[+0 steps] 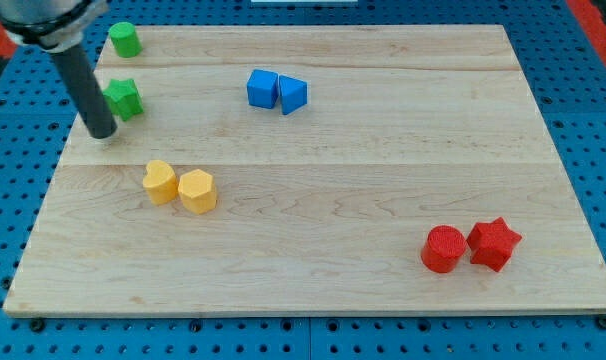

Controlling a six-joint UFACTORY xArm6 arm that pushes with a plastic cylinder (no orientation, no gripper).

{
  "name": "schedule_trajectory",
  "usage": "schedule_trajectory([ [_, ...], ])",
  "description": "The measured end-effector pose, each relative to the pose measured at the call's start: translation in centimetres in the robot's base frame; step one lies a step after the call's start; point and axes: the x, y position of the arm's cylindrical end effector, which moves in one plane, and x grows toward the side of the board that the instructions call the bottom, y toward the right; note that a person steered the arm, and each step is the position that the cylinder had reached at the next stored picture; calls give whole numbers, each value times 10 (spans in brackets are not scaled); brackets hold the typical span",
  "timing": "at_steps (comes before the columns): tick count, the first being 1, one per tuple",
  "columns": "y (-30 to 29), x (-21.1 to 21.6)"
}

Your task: Push the green circle along with green star down a bit

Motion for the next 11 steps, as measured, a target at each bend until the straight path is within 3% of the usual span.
schedule_trajectory([
  [1,0,-42],
  [2,44,-52],
  [3,10,-57],
  [4,-50,-105],
  [5,-52,-163],
  [6,-30,-187],
  [8,42,-148],
  [10,40,-174],
  [11,57,-145],
])
